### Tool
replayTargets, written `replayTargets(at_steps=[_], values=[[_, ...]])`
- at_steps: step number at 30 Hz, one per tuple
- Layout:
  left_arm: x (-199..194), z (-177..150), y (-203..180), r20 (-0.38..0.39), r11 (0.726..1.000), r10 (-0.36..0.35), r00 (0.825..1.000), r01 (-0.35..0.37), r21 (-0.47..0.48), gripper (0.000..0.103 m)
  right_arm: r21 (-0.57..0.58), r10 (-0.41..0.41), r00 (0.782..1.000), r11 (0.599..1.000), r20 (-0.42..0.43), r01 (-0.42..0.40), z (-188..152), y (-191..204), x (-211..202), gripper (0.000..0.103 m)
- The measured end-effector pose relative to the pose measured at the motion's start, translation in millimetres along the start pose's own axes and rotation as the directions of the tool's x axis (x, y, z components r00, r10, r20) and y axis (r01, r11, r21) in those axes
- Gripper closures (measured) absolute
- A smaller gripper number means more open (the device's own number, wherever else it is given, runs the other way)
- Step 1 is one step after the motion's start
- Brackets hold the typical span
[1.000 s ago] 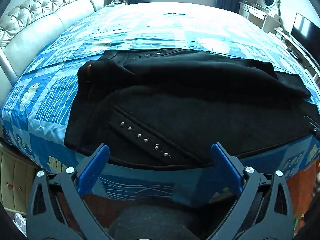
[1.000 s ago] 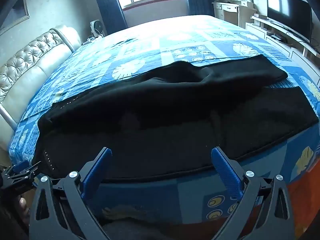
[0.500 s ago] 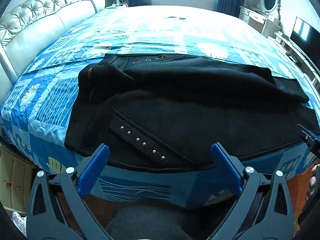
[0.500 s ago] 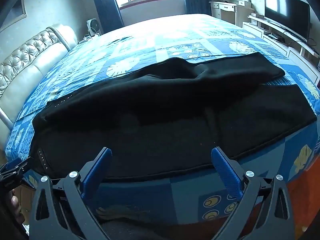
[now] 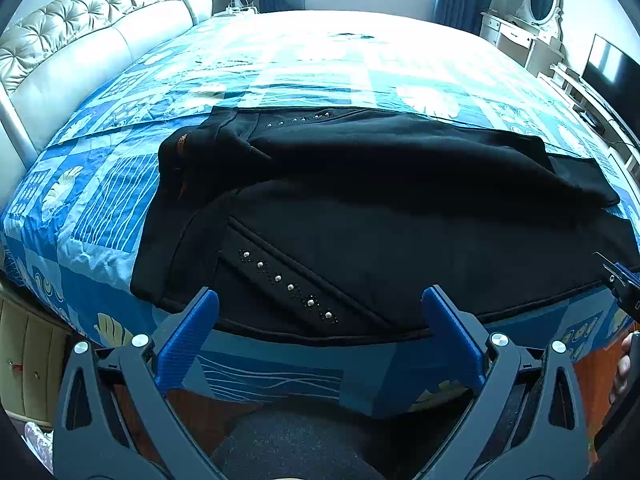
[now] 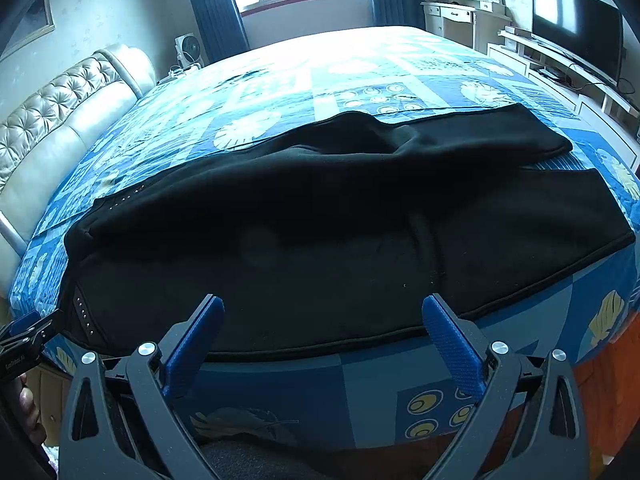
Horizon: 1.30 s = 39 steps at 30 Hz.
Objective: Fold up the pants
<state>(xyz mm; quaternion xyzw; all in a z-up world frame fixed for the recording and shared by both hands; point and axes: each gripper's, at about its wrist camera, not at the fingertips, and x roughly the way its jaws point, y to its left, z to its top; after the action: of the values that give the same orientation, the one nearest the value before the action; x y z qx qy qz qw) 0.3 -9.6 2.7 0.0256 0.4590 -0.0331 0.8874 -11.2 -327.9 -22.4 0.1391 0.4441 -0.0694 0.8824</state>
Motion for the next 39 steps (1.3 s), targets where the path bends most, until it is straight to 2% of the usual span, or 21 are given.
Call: replayTargets(at_steps=[39], values=[[-1.4,-0.8,1.4,0.004,1.000,0.007,1.000,-0.007,0.004,0.002,-0.009,0.005,1.000,1.000,-0.007,-0.005,-1.3,2.7,2.6,0.004]])
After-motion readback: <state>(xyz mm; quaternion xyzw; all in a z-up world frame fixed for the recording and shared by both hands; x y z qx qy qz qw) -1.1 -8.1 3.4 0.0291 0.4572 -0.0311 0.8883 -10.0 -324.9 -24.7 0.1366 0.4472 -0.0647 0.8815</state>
